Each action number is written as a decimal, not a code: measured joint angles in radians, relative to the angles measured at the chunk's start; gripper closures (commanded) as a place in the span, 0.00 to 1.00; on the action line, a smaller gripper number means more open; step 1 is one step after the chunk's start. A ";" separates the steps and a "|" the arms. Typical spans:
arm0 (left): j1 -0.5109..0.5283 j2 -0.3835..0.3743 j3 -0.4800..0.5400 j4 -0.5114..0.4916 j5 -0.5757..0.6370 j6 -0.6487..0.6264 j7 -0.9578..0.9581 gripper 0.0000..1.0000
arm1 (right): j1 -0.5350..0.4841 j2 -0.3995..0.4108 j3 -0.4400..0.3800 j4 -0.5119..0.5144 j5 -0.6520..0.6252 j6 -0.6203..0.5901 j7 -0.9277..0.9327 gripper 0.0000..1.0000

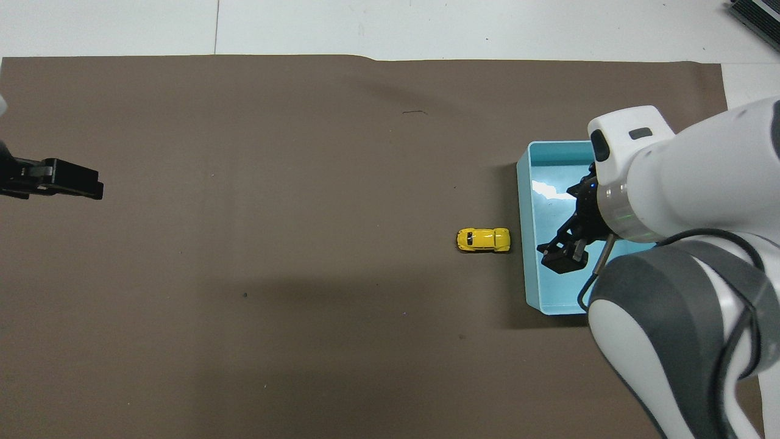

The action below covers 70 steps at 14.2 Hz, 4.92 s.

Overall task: Wind up and store yellow beetle car
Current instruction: 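Lower the right gripper onto the yellow car beside the bin and grasp it, then lift the yellow car with the right gripper into the blue bin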

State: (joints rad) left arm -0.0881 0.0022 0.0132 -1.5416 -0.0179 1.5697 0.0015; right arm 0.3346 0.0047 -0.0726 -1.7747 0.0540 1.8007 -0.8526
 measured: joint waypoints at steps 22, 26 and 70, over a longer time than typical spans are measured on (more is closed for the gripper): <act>0.000 -0.001 -0.001 0.000 0.000 -0.013 0.000 0.00 | 0.068 0.205 0.014 -0.250 -0.003 0.479 -0.248 0.00; 0.000 -0.001 -0.001 0.000 0.000 -0.013 0.000 0.00 | 0.068 0.245 0.013 -0.286 -0.006 0.550 -0.271 0.00; 0.000 -0.001 -0.001 0.000 0.000 -0.014 0.000 0.00 | -0.208 0.074 -0.012 -0.228 -0.043 0.236 -0.614 0.89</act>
State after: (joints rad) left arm -0.0881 0.0016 0.0124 -1.5416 -0.0179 1.5561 0.0015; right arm 0.1268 0.0788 -0.0847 -2.0030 0.0108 2.0363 -1.4661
